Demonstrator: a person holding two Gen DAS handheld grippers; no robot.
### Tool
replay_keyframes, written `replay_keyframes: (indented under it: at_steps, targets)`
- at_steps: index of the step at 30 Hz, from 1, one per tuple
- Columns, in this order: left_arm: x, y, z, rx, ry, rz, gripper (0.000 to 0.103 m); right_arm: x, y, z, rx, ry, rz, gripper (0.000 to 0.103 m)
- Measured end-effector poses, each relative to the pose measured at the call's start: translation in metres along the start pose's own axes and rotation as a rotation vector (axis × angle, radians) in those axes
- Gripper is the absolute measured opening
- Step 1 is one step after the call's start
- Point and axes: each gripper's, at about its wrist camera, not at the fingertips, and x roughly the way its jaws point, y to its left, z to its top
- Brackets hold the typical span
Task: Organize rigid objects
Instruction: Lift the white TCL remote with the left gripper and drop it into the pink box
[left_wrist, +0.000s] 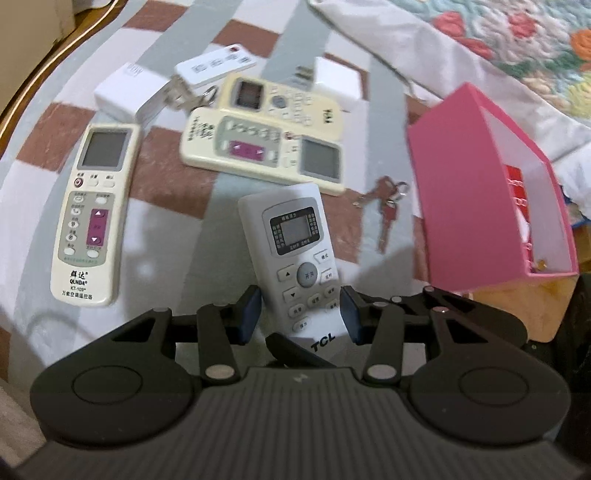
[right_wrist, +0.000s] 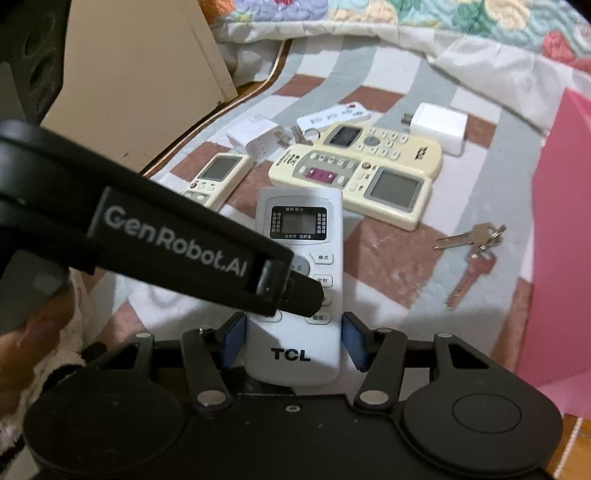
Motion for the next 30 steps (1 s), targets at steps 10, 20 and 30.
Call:
replay_keyframes:
  at_steps: [10, 20, 30]
  targets:
    - [-0.057, -0.032, 0.002, 0.091, -0.052, -0.12, 0.043, -0.07, 0.008, 0.007, -0.018, -0.098, -0.073, 0.062]
    - [-0.098, -0.104, 0.013, 0.249, -0.123, -0.14, 0.043, -0.143, -0.01, 0.023, 0.012, -0.189, -0.151, 0.061]
    - [-0.087, -0.204, 0.051, 0.384, -0.094, -0.156, 0.043, -0.185, -0.085, 0.029, 0.18, -0.252, -0.184, 0.061]
